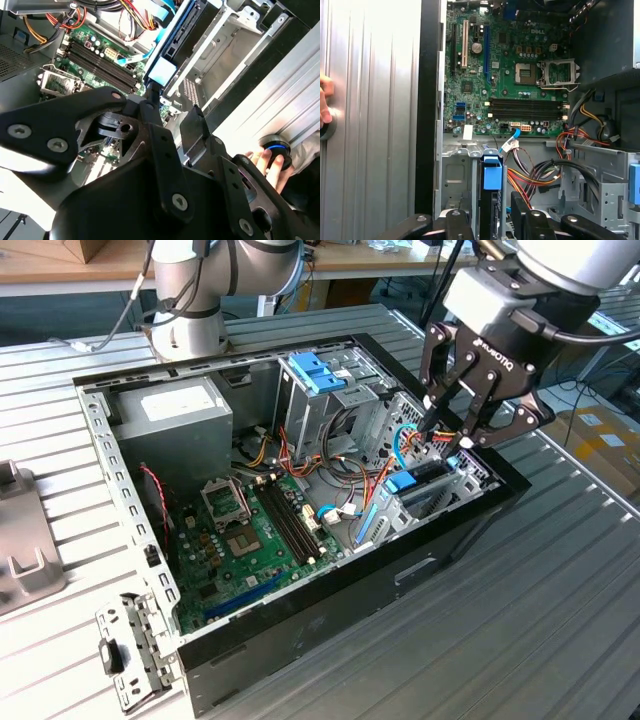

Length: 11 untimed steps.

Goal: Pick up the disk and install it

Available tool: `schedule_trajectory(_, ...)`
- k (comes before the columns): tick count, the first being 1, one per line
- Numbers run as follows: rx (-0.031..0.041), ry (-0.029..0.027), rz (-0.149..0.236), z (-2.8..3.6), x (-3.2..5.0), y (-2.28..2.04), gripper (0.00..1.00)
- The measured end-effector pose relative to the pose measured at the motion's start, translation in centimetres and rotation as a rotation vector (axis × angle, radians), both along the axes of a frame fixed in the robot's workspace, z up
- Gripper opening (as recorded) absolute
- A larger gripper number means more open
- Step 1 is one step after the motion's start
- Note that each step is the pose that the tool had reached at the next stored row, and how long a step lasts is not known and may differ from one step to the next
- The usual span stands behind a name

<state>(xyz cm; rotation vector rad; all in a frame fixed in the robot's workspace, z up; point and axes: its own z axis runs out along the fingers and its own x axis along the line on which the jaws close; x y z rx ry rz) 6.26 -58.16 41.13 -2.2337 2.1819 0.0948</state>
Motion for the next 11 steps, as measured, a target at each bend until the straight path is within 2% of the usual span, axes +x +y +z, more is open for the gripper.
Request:
schedule_trajectory(2,0.0,0.0,0.0,-0.04,0.0,0.0,0.3)
schedule_trajectory(3,0.0,-0.0001,0.0,-0.06,0.0,0.0,0.3)
schedule_trajectory(4,0.0,0.0,0.0,-0.08,0.0,0.0,0.18)
schedule_trajectory(5,0.0001,0.0,0.0,-0.1,0.0,0.0,0.12)
schedule_trajectory(11,0.0,0.0,0.0,-0.2,0.0,0.0,0.11)
